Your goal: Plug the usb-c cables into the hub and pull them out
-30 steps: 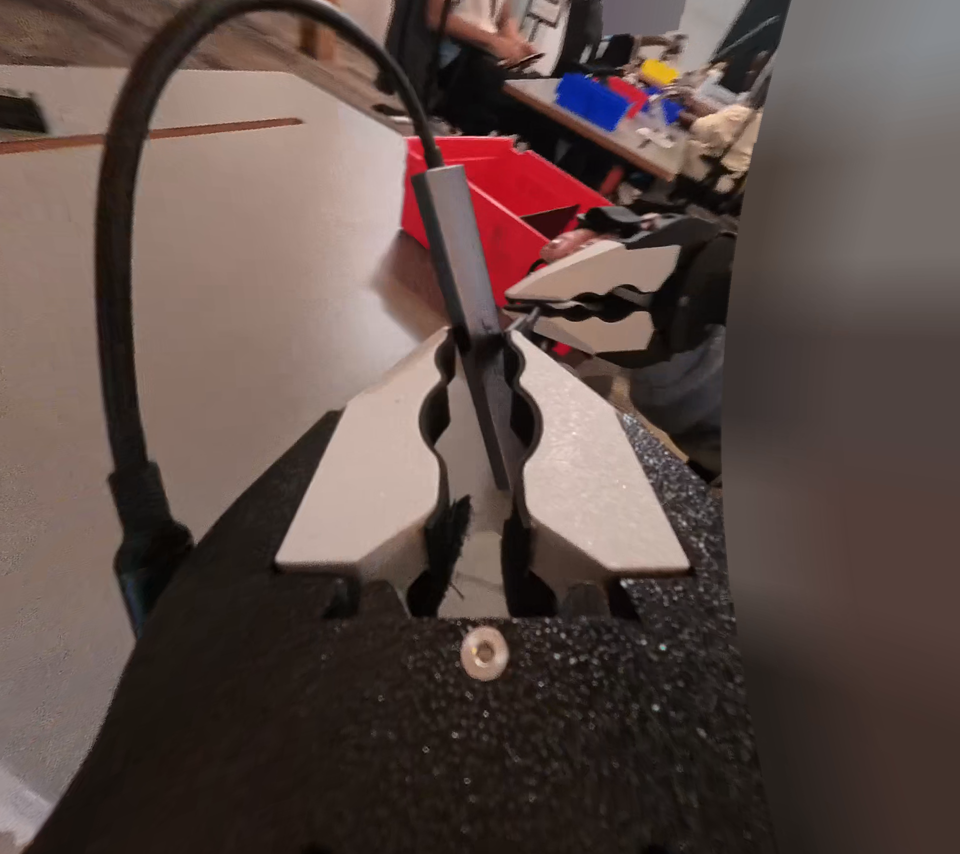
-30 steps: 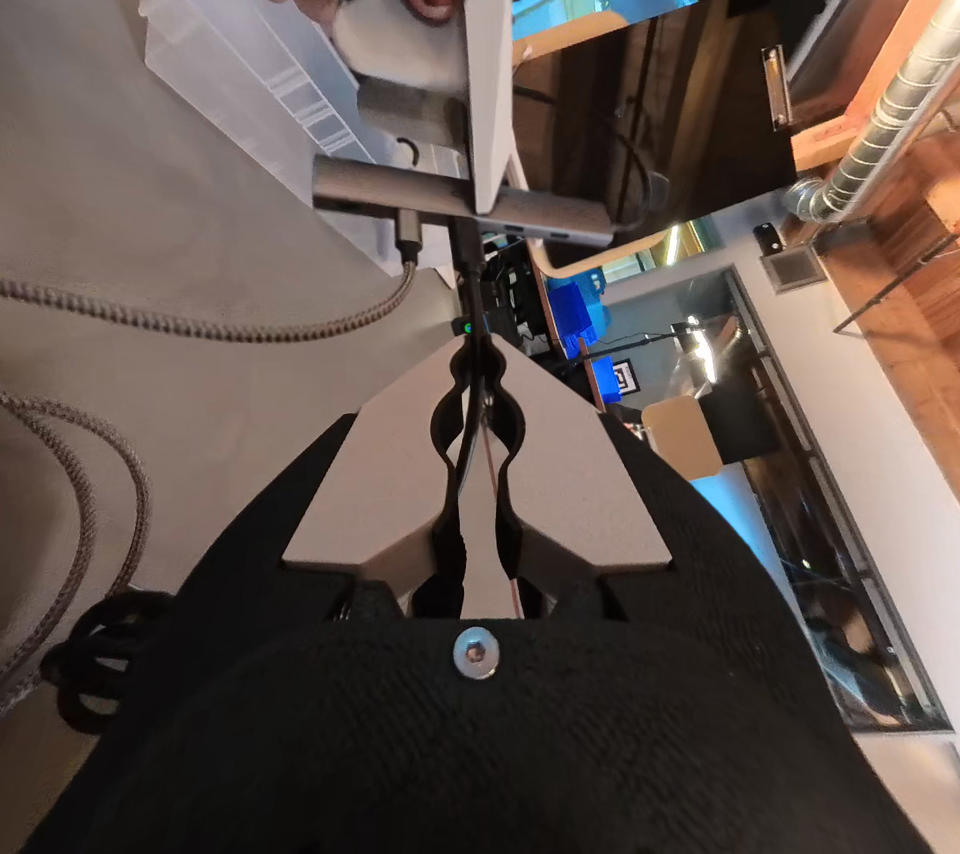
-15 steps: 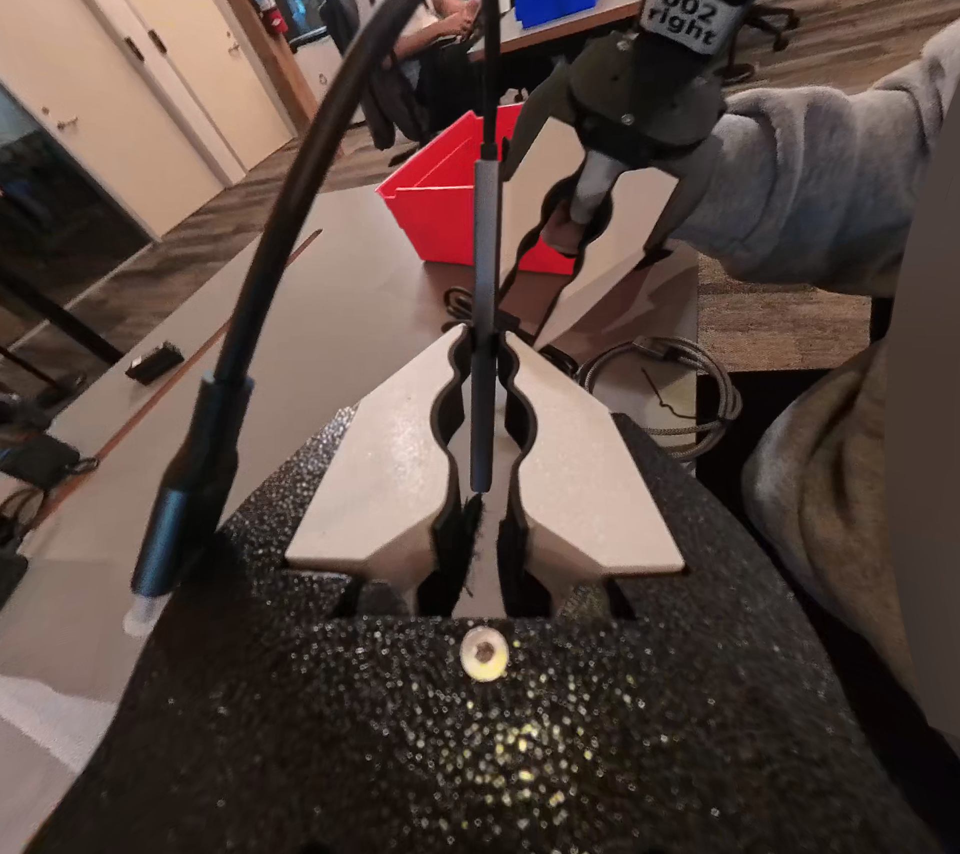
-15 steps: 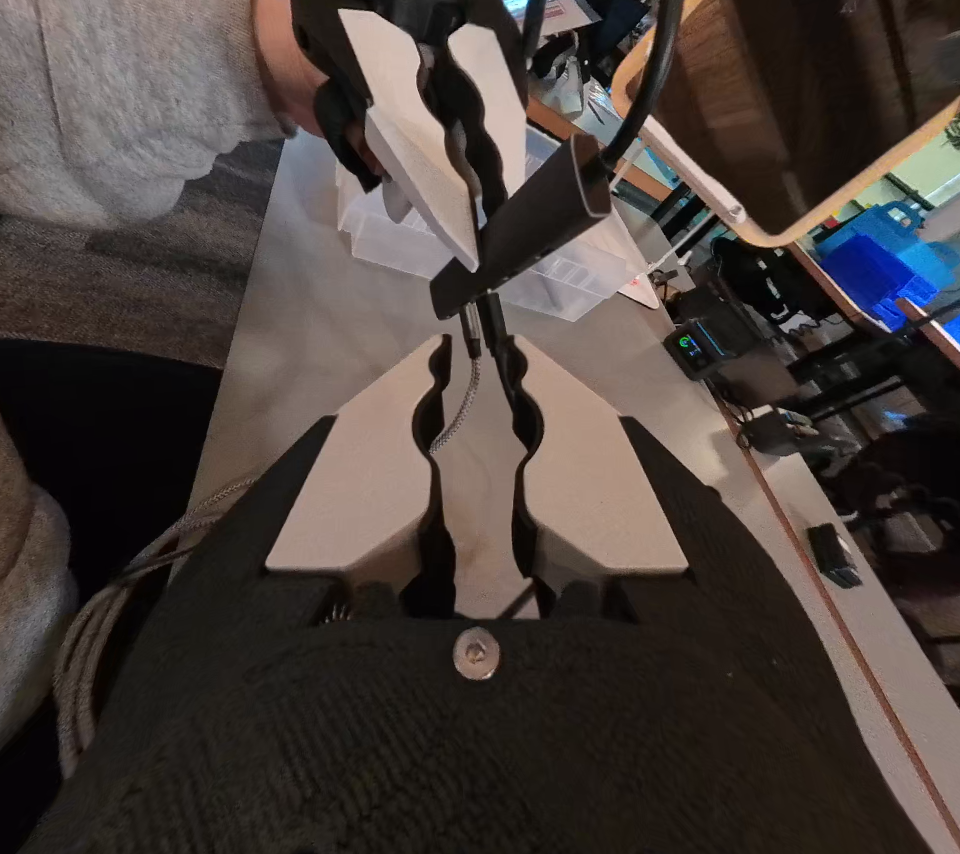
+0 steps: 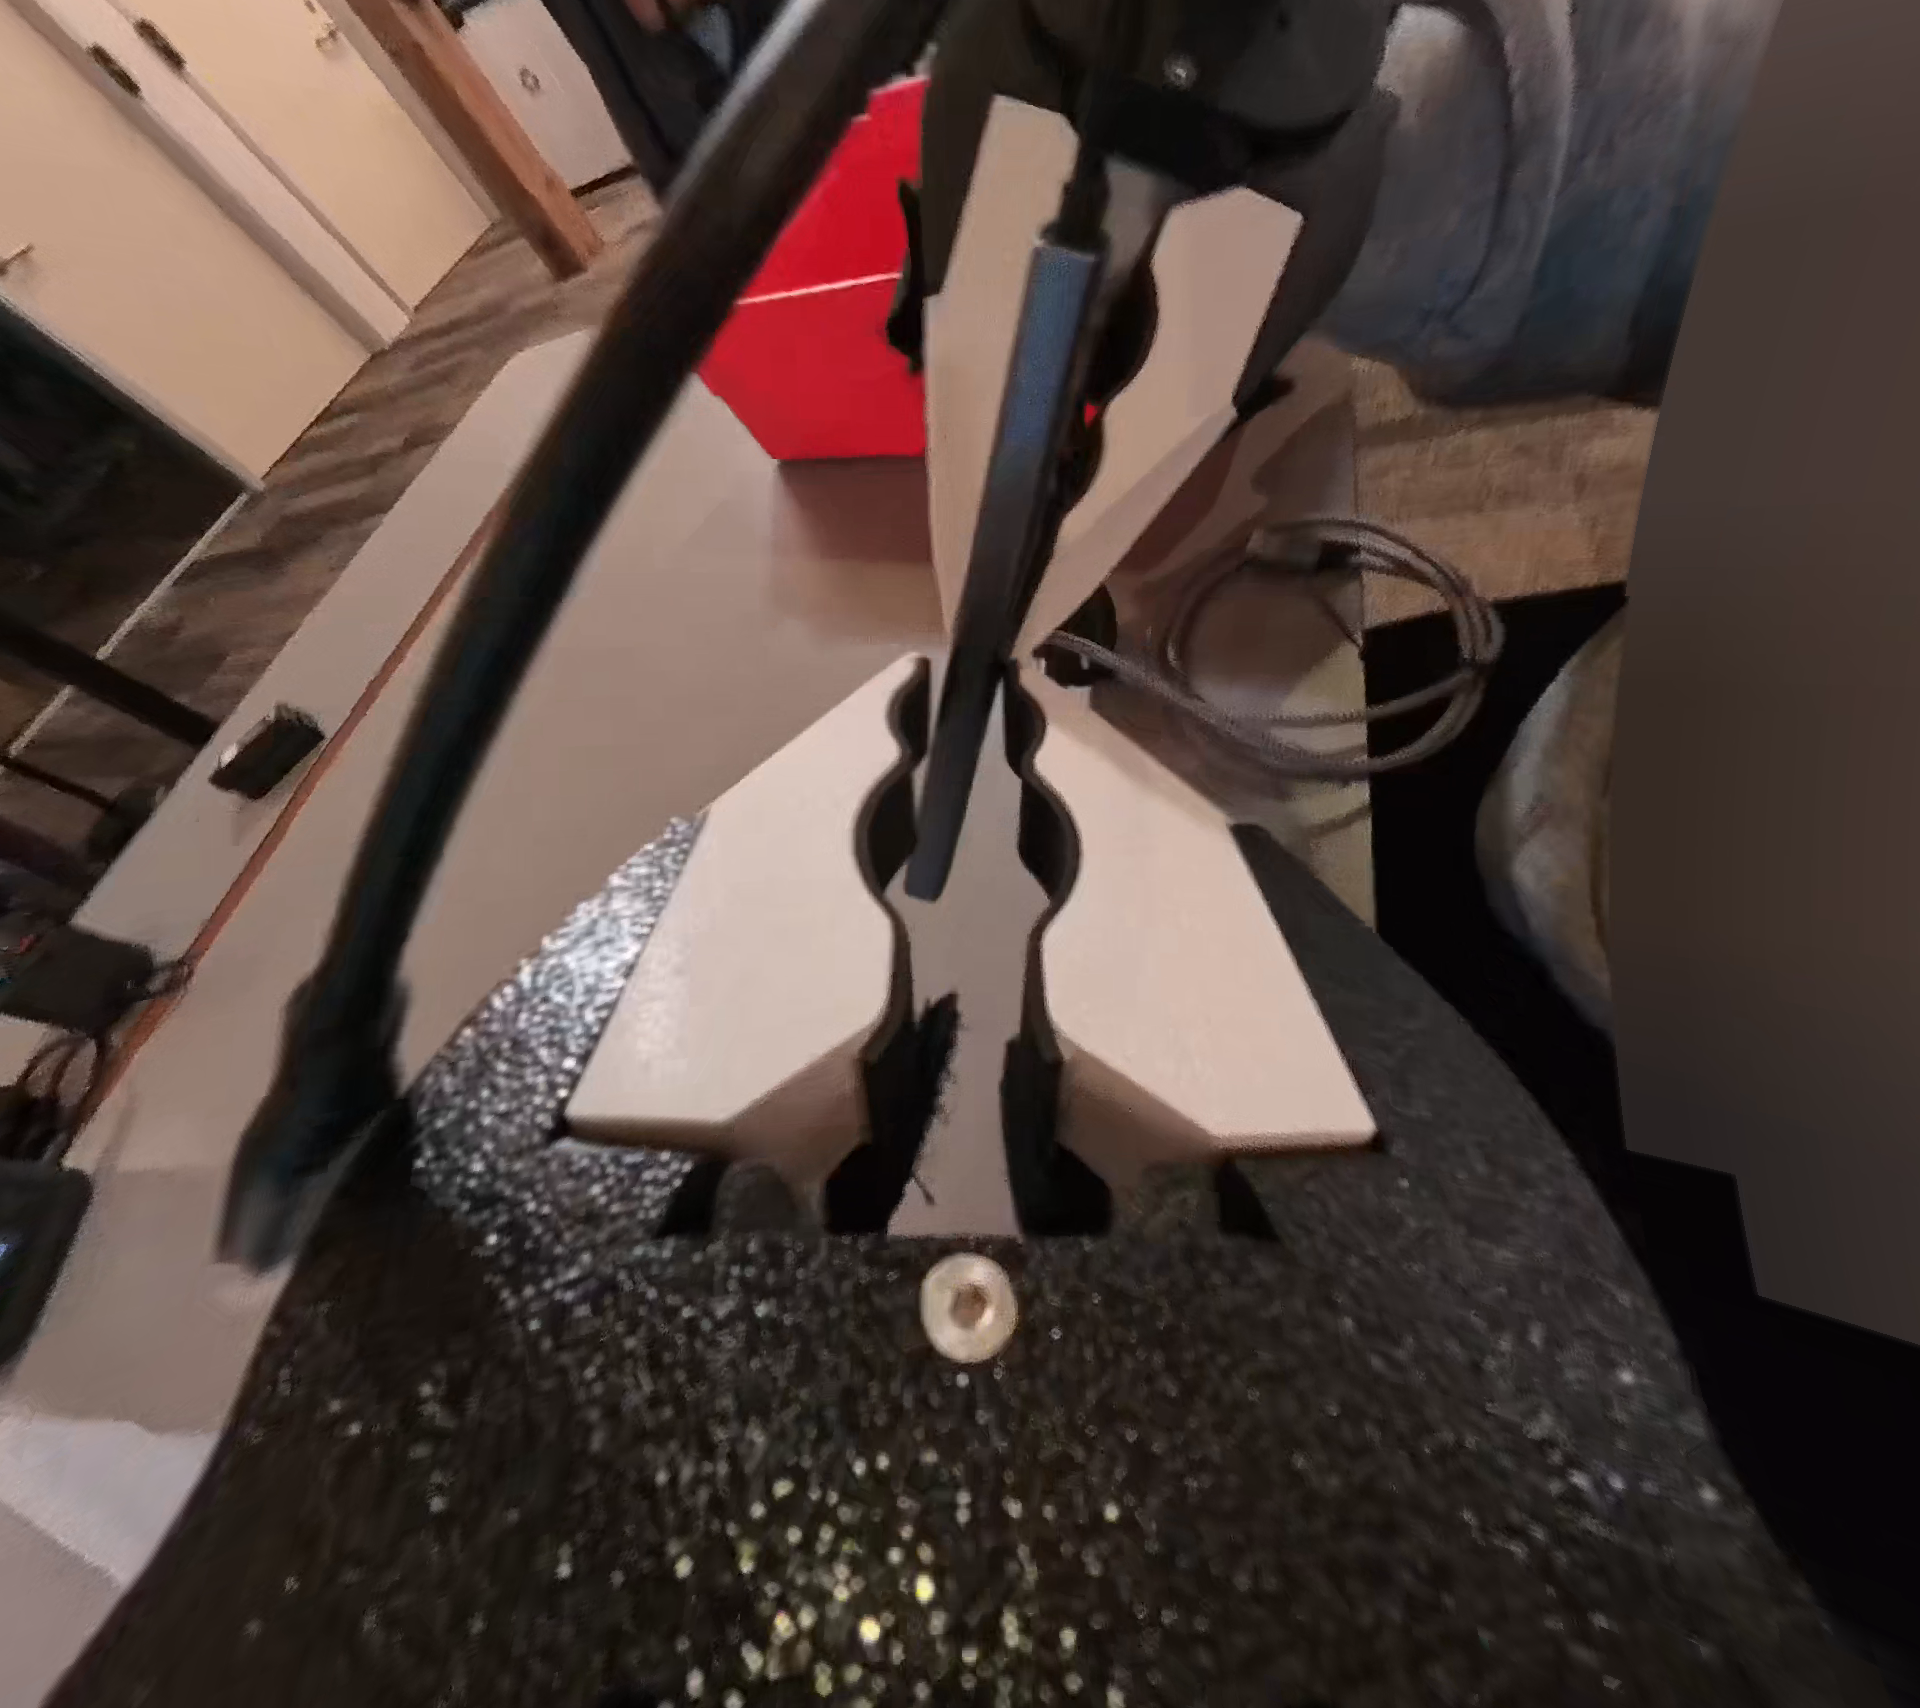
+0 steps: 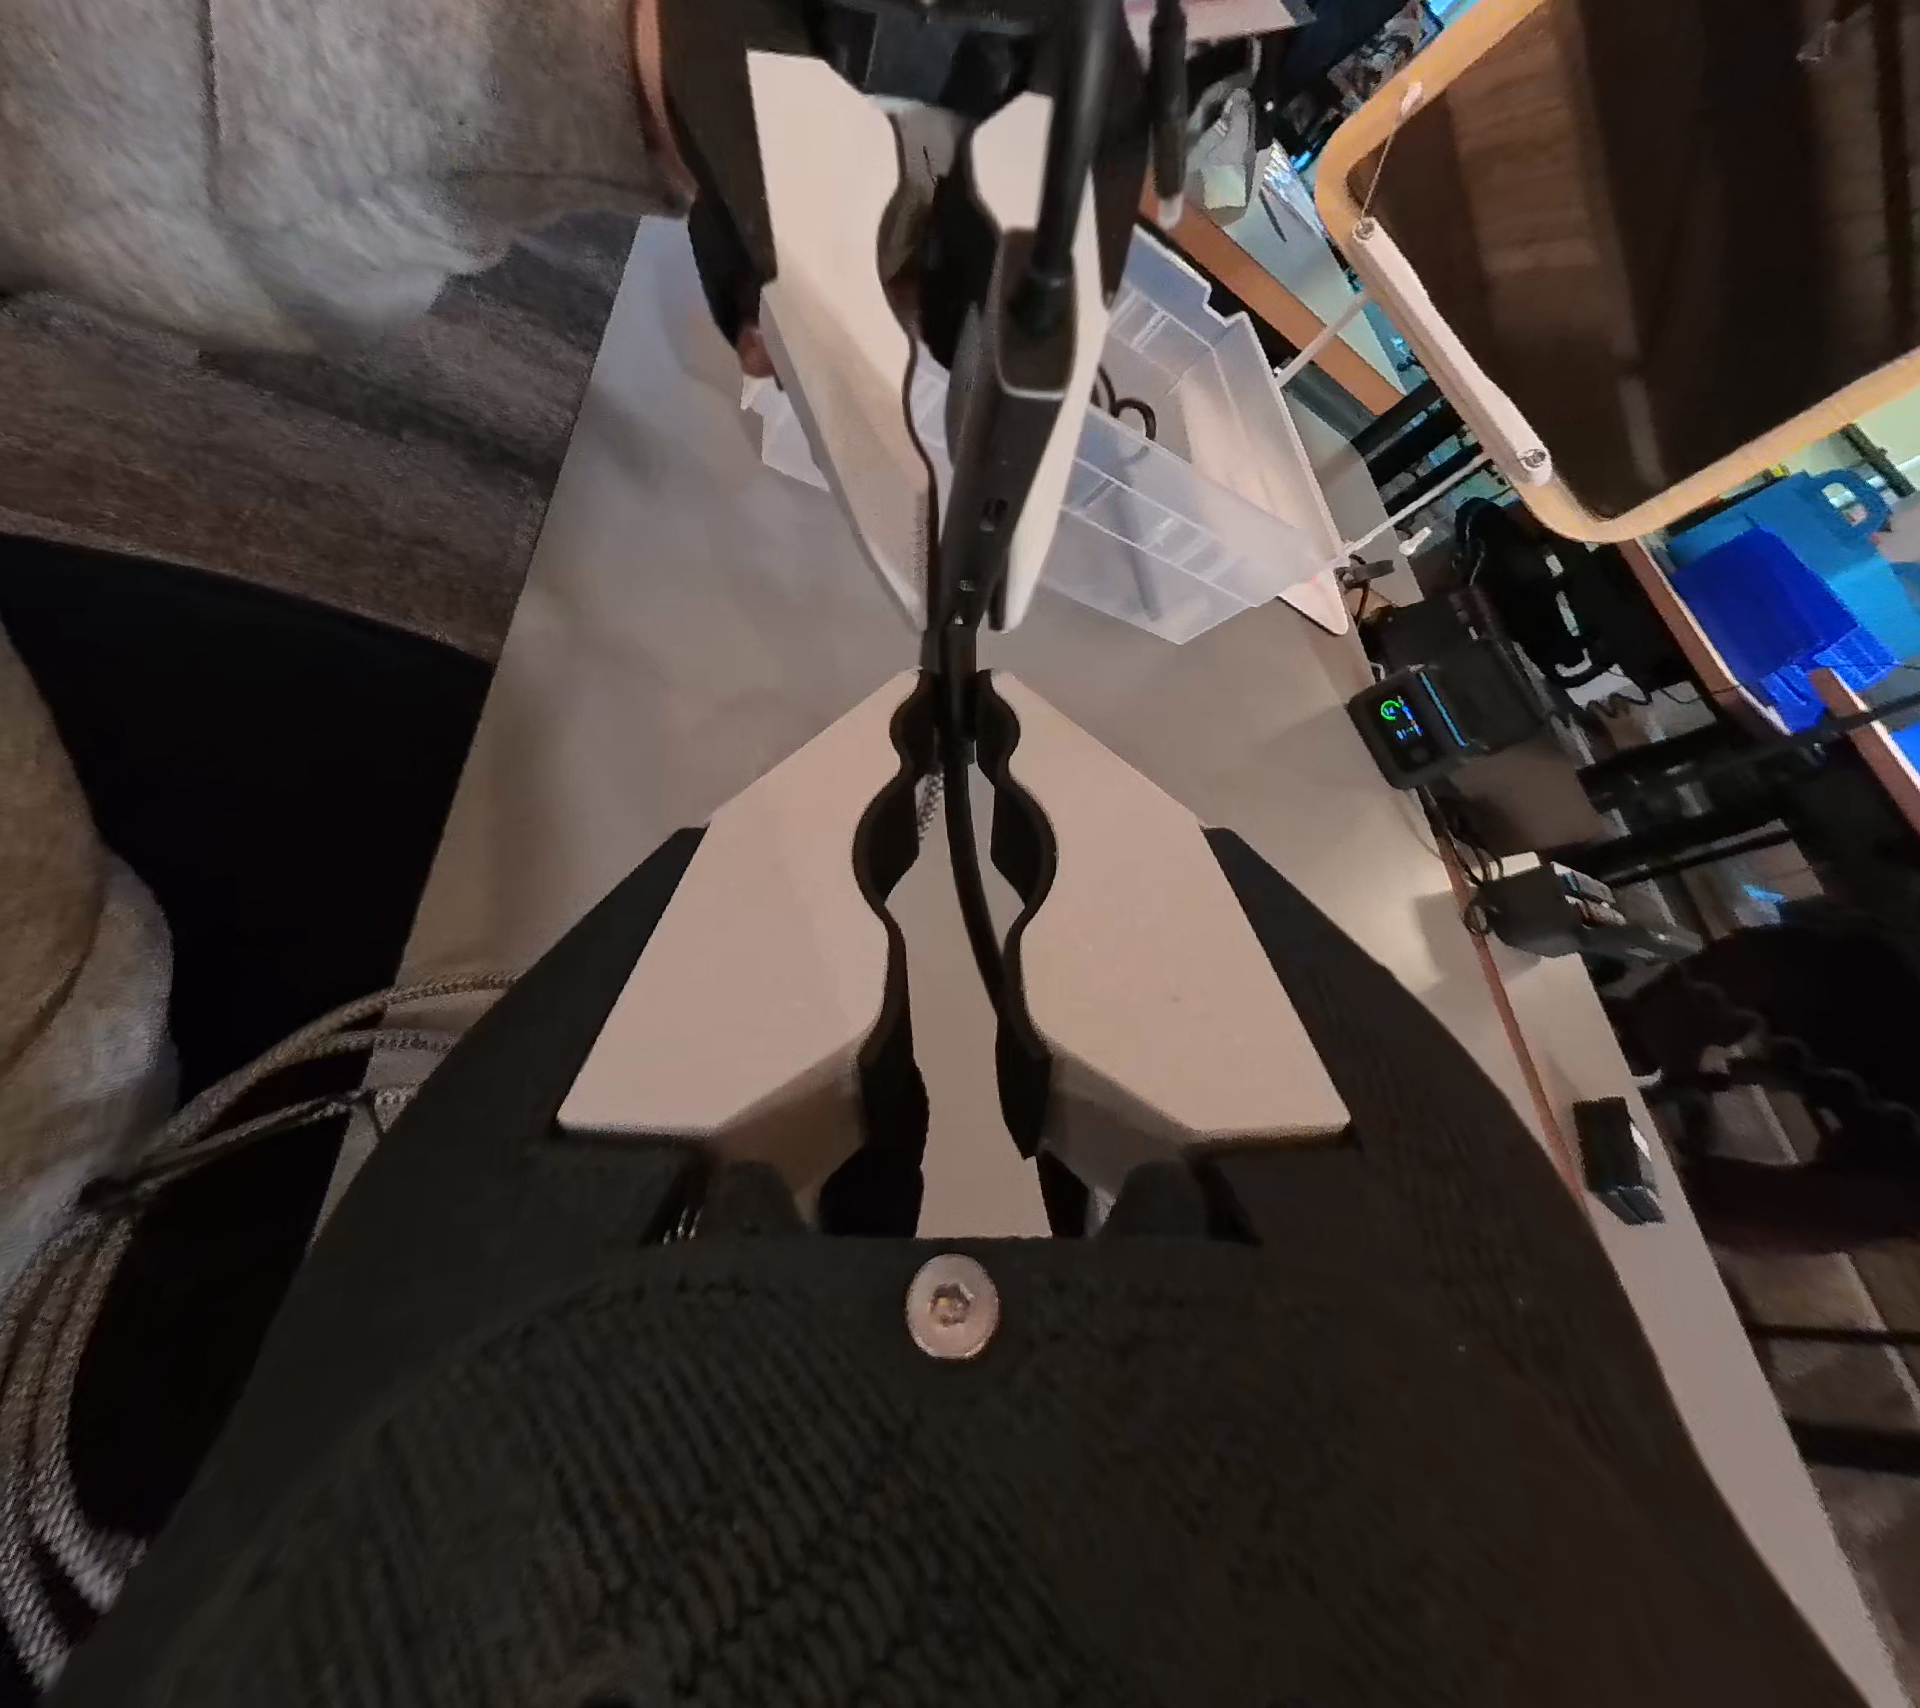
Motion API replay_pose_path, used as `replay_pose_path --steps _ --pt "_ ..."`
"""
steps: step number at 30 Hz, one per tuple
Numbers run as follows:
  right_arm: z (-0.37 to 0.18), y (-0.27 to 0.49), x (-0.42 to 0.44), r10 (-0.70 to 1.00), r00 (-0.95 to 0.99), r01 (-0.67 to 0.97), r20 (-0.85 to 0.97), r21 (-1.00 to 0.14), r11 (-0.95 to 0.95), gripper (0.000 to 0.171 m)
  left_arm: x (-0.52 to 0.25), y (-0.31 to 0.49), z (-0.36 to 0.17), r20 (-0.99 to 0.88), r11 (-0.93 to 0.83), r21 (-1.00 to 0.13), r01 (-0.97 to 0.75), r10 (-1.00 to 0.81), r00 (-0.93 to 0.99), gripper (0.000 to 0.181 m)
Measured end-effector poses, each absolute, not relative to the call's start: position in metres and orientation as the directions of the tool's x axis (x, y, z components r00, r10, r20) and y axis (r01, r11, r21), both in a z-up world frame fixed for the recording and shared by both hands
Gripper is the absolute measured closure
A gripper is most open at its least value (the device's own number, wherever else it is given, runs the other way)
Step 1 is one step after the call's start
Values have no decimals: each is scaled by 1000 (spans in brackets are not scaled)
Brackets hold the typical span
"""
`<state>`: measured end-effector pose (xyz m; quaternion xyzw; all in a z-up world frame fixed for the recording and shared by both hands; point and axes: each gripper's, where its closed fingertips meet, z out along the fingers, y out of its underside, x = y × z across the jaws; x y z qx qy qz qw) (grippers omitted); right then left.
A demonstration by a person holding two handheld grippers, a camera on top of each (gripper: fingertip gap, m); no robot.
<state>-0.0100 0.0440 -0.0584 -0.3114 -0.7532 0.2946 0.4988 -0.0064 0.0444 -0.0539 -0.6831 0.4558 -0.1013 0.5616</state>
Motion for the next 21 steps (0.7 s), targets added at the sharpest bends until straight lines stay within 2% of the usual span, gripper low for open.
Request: replay_pose_path --steps 7,9,11,13,16,21 --pt "-49 26 3 699 -385 158 603 -703 693 166 0 17 -41 -454 131 -796 -591 -774 441 173" --pt "-47 61 18 681 -309 264 664 -628 732 166 -47 15 -28 -492 62 -781 -622 -675 550 173" --pt "-15 70 34 783 -240 169 574 -769 616 166 -72 -1 7 -439 122 -872 -474 -625 645 173" --pt "16 76 43 813 -148 88 564 -811 579 166 -85 -4 22 -461 147 -873 -465 -558 690 173" --pt "51 82 49 807 -6 42 590 -806 590 166 -82 7 18 -468 114 -865 -489 -538 701 173" --pt "122 95 92 697 288 37 656 -735 677 167 -76 27 -3 -436 31 -864 -503 -547 715 173"
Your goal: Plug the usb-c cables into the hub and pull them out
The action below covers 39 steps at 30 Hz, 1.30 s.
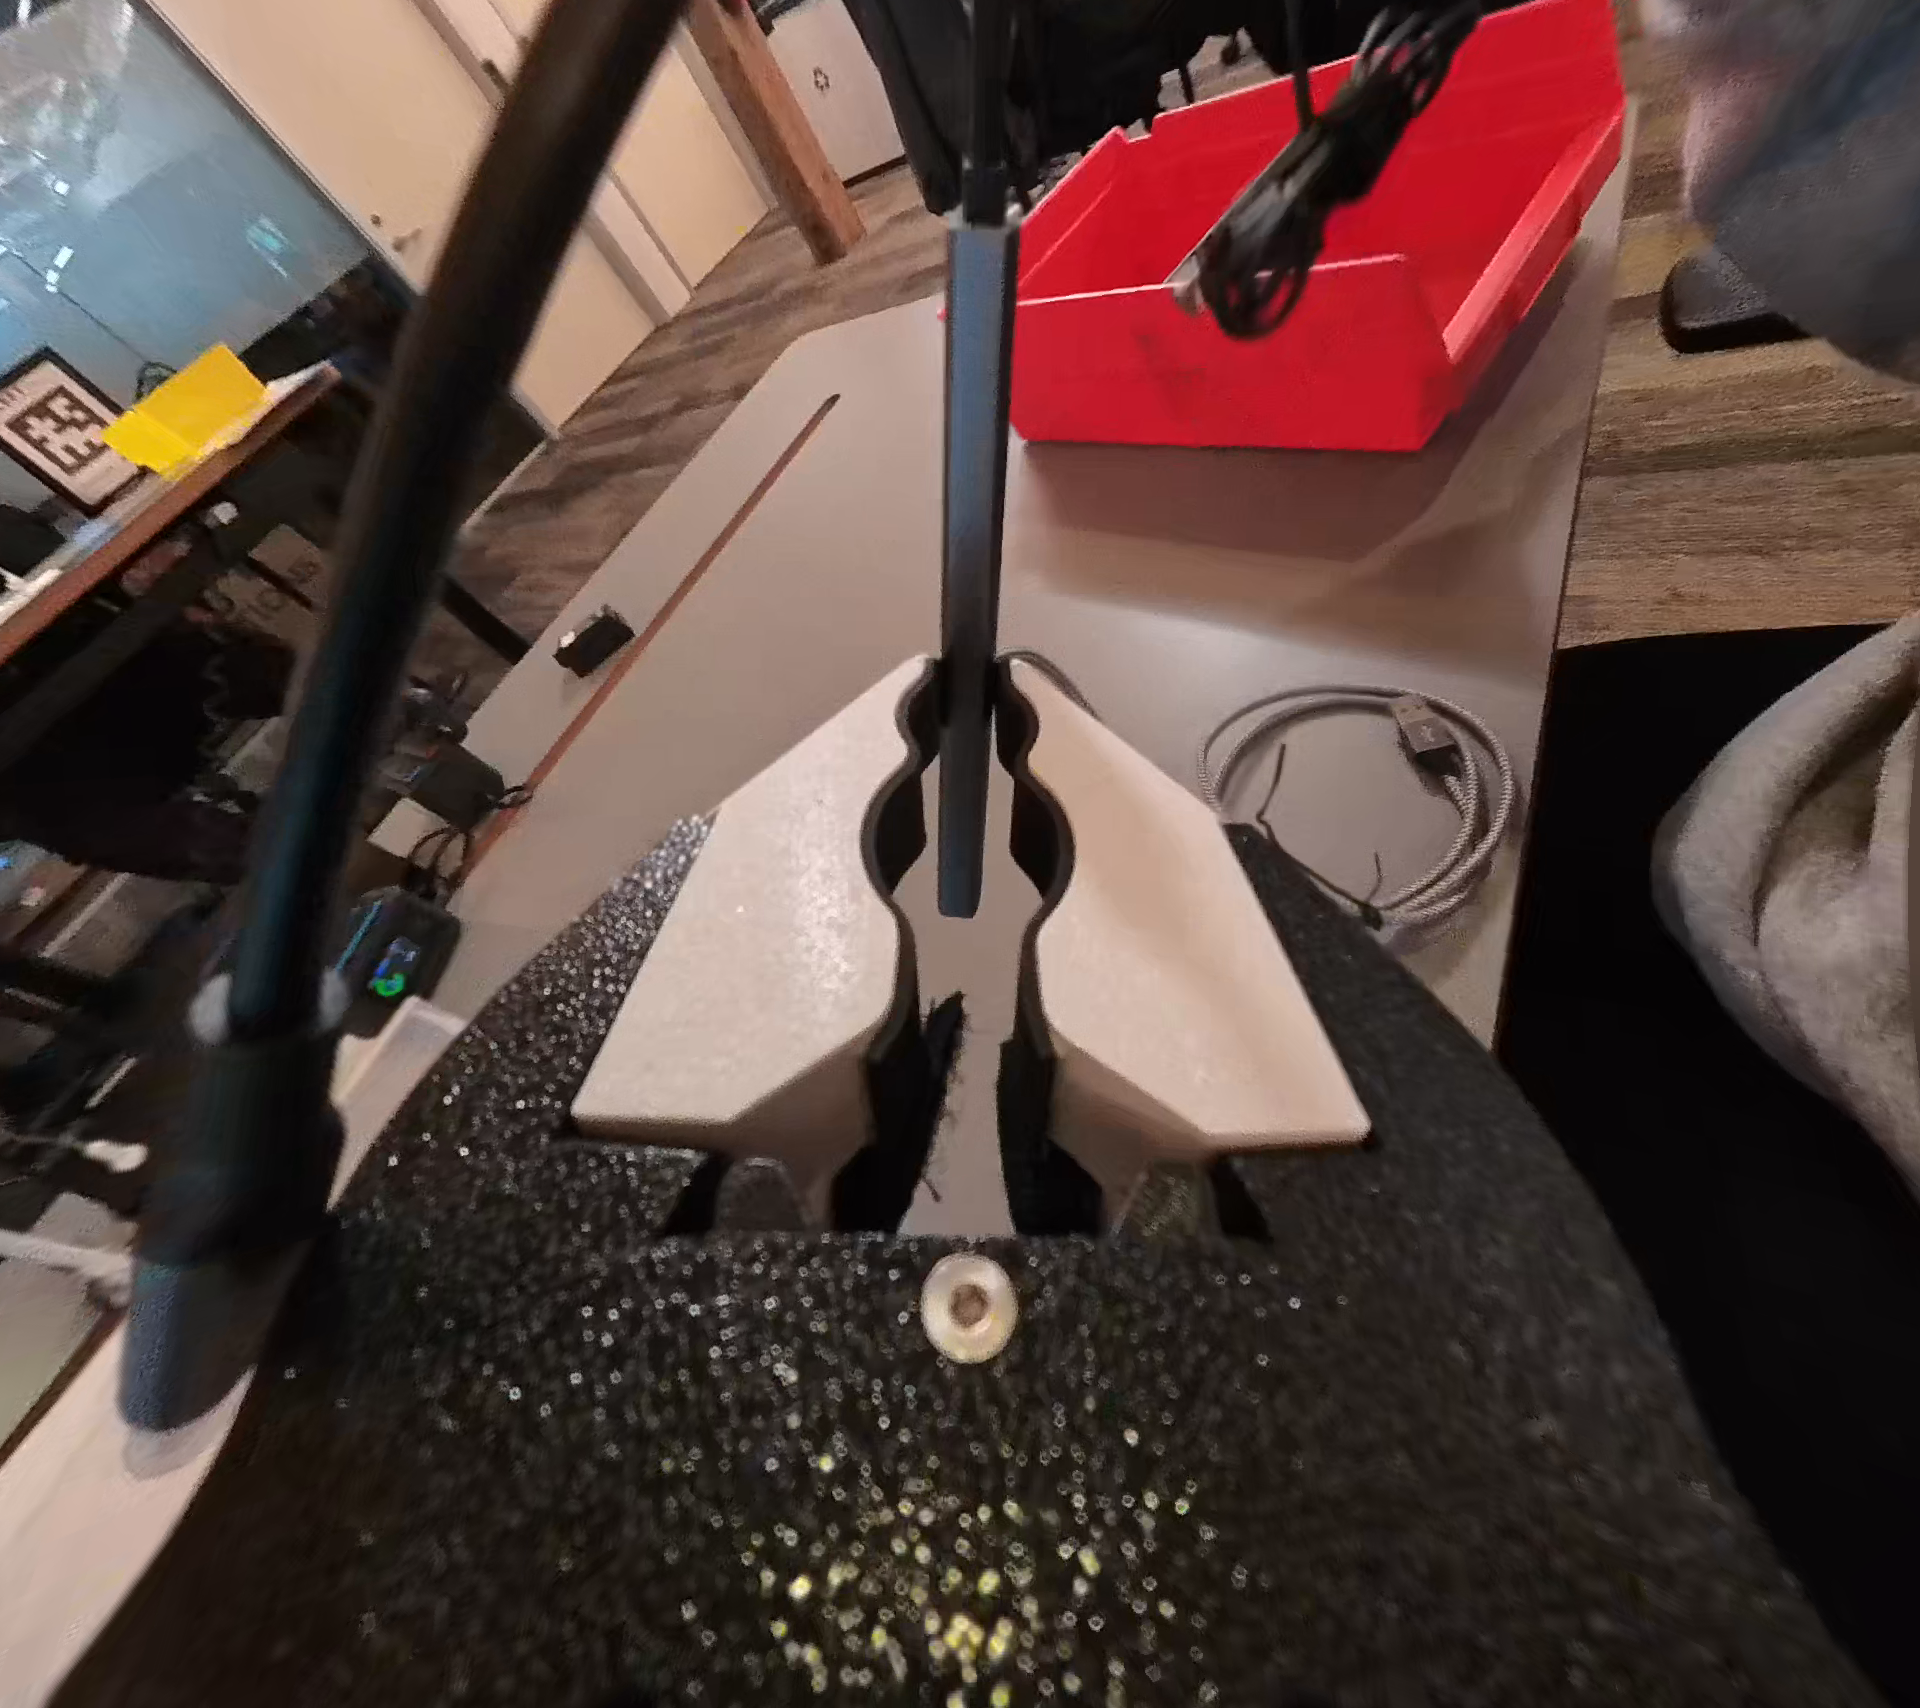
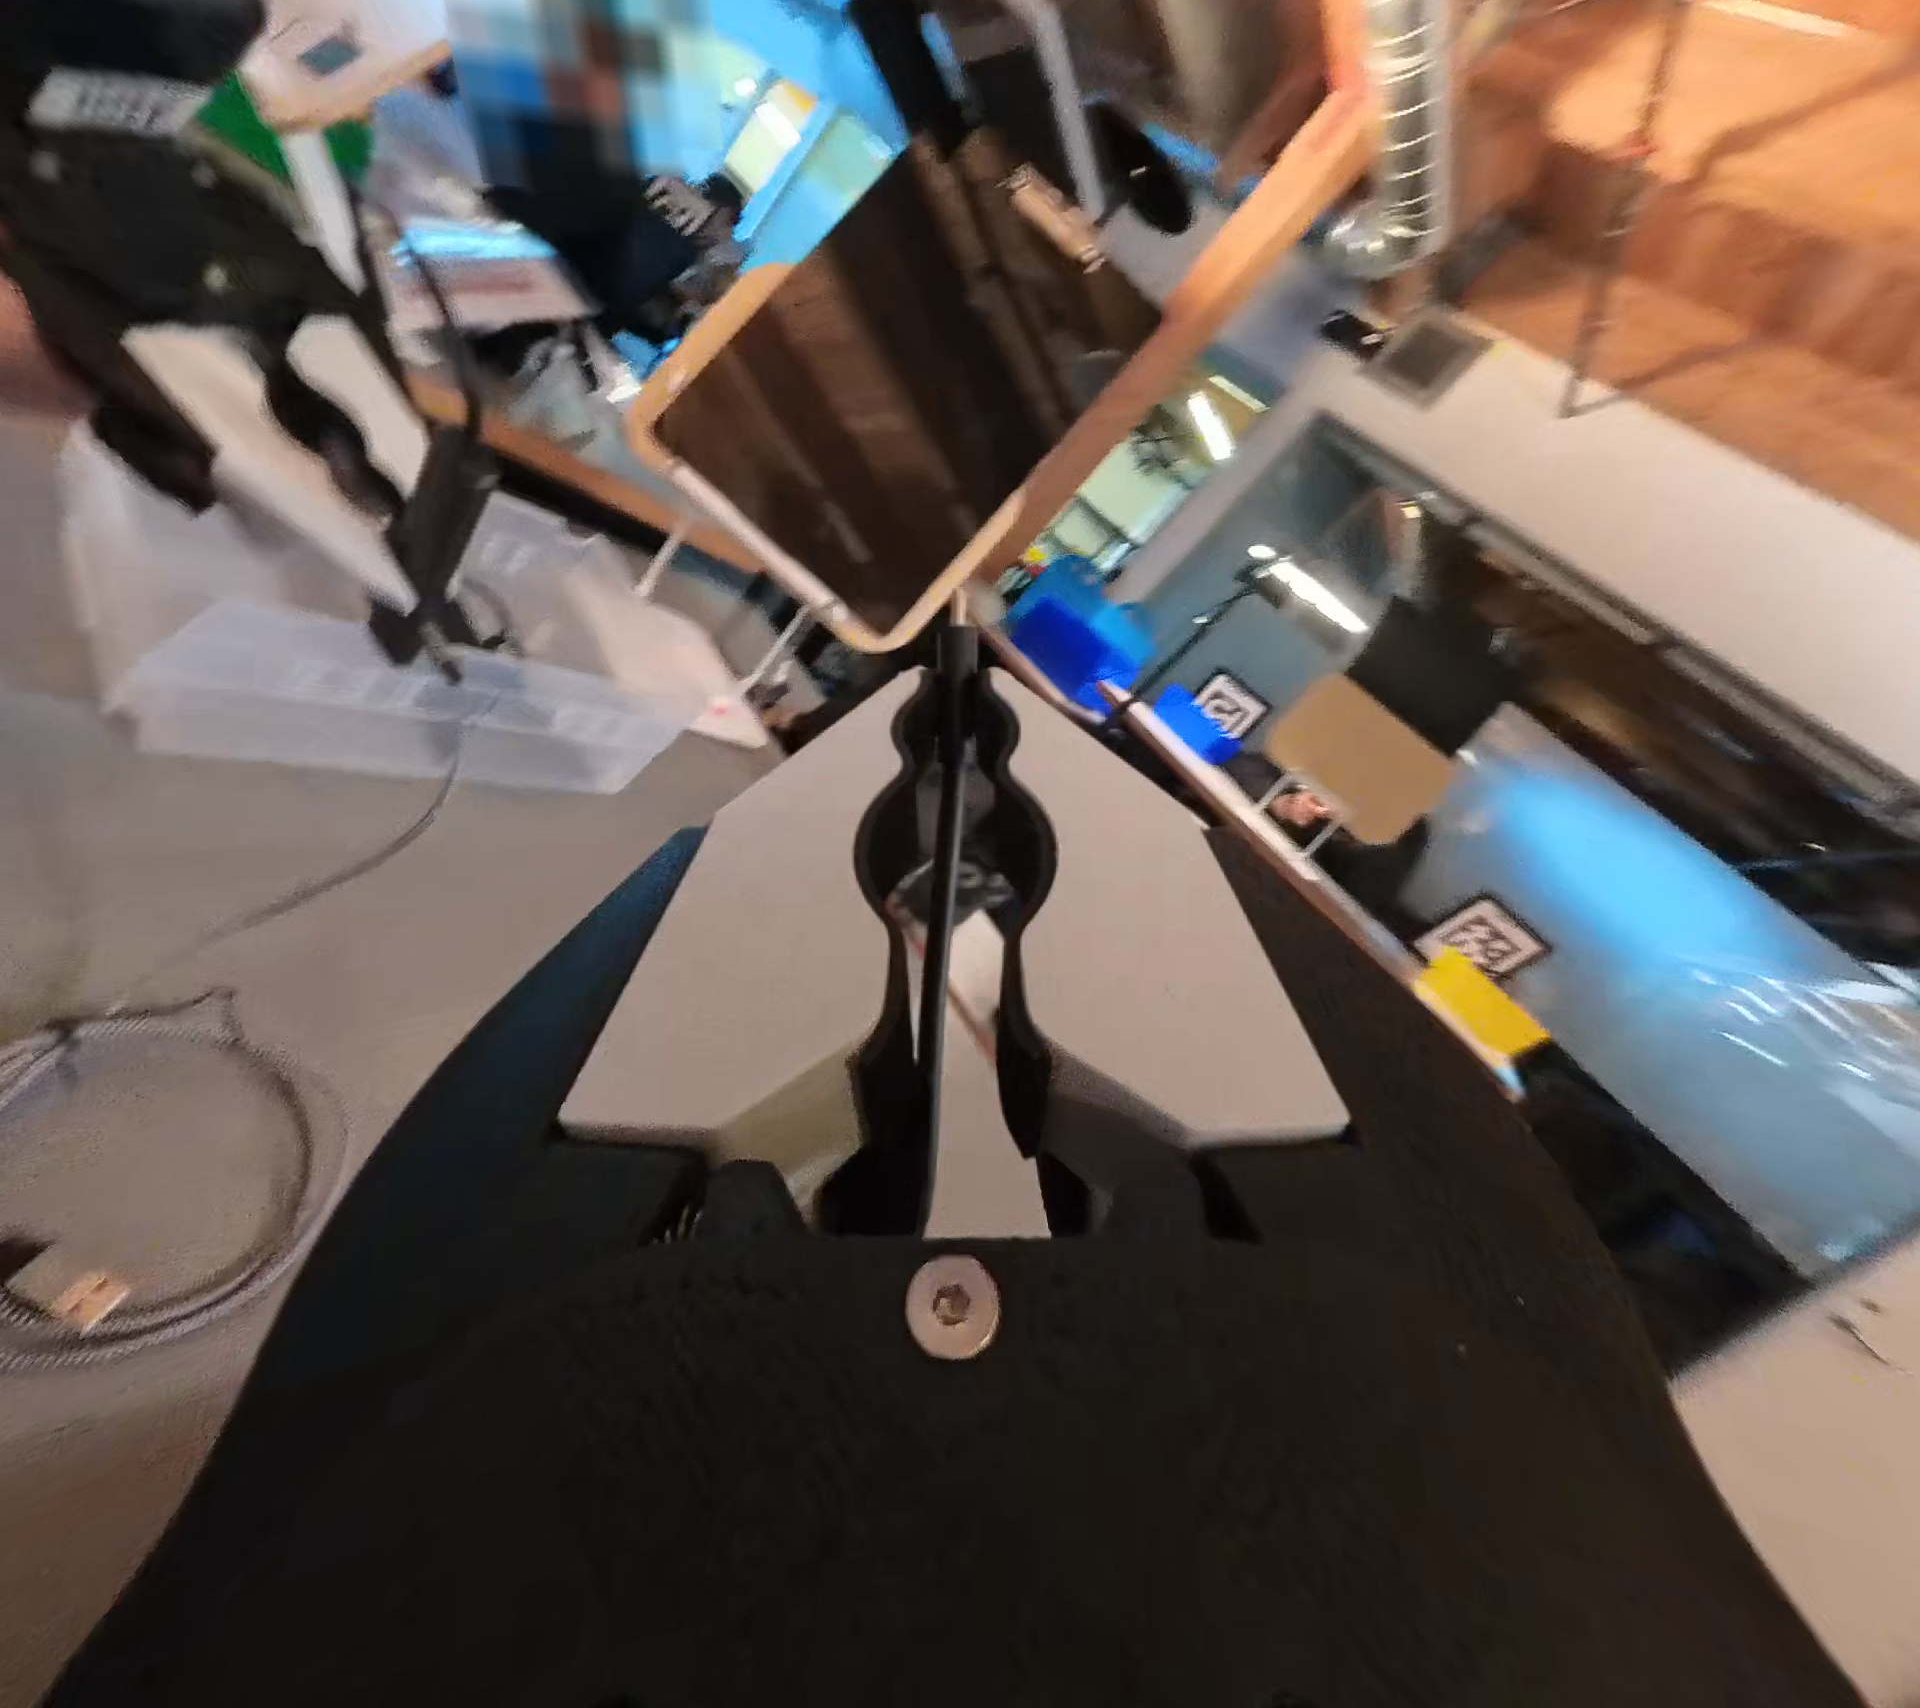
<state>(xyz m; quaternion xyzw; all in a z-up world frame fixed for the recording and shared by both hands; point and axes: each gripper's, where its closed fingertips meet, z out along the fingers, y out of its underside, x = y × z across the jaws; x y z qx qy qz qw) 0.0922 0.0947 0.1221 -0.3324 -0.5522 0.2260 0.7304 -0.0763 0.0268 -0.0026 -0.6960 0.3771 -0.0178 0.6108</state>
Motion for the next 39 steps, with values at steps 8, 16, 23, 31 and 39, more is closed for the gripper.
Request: replay_pose_path --steps 8,16,23,31,39 --pt "167 158 160 530 494 219 689 -689 691 167 -62 36 -11 -397 24 -881 -473 -581 711 173" --pt "118 232 192 643 421 420 639 -766 486 167 -60 40 -16 -379 2 -884 -467 -589 714 173" --pt "81 216 208 747 399 416 532 -831 370 167 -59 49 -22 -329 -24 -905 -426 -594 734 173" --pt "-8 224 207 791 351 680 500 -718 152 128 -48 56 -26 -311 -38 -910 -413 -595 741 173" --pt "12 120 108 836 31 508 548 -729 459 126 -47 70 -48 -466 -119 -789 -602 -522 714 173"
